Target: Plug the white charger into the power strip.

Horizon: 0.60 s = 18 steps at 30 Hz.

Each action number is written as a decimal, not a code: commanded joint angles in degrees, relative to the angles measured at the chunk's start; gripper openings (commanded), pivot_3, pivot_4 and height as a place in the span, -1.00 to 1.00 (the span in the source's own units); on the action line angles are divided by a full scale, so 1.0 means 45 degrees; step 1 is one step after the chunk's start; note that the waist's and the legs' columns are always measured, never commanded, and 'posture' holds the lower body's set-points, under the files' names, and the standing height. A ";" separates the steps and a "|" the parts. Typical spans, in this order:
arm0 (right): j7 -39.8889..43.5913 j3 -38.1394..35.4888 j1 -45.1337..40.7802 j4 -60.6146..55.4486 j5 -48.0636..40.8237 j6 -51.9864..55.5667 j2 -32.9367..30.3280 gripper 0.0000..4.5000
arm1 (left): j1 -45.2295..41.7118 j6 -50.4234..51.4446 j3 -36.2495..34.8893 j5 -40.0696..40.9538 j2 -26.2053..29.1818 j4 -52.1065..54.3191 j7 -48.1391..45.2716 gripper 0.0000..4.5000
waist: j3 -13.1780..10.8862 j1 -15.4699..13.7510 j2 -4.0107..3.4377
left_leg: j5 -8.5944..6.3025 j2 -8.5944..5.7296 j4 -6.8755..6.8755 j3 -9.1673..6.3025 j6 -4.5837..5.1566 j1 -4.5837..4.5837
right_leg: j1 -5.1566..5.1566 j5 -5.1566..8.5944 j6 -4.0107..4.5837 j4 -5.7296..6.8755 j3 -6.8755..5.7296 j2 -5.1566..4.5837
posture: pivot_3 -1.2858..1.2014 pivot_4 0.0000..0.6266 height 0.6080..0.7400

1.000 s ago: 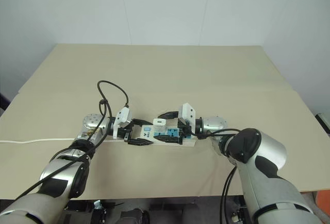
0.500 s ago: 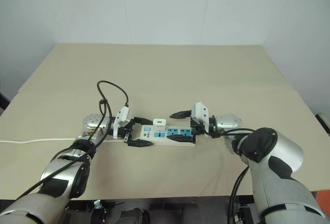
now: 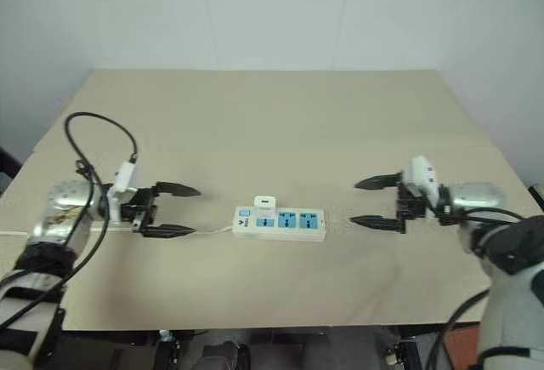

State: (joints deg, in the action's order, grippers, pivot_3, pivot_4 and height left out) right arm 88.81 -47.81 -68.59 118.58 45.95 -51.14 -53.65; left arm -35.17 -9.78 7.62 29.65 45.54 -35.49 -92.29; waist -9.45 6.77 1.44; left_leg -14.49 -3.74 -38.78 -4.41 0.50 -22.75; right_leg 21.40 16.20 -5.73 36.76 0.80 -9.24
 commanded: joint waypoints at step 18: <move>0.0780 0.0005 -0.0113 0.0315 0.1105 -0.0744 -0.0930 1.00 | 0.0796 -0.0122 -0.1332 -0.0276 -0.0680 0.0941 -0.0046 0.99 | -0.0026 0.0047 -0.0029 | 0.0007 0.0001 0.0001 0.0011 -0.0010 0.0016 | 0.0002 0.0001 0.0001 0.0007 0.0005 -0.0001 | 0.03 -0.52 1.00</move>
State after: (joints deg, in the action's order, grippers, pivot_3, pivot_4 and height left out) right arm 89.44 -47.65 -68.59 118.57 50.70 -52.28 -55.85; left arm -31.17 -9.80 3.29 28.79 42.50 -32.39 -92.30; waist -9.56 6.98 1.31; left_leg -14.45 -3.73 -38.77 -4.36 0.46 -22.68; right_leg 21.40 16.20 -5.72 36.80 0.82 -9.24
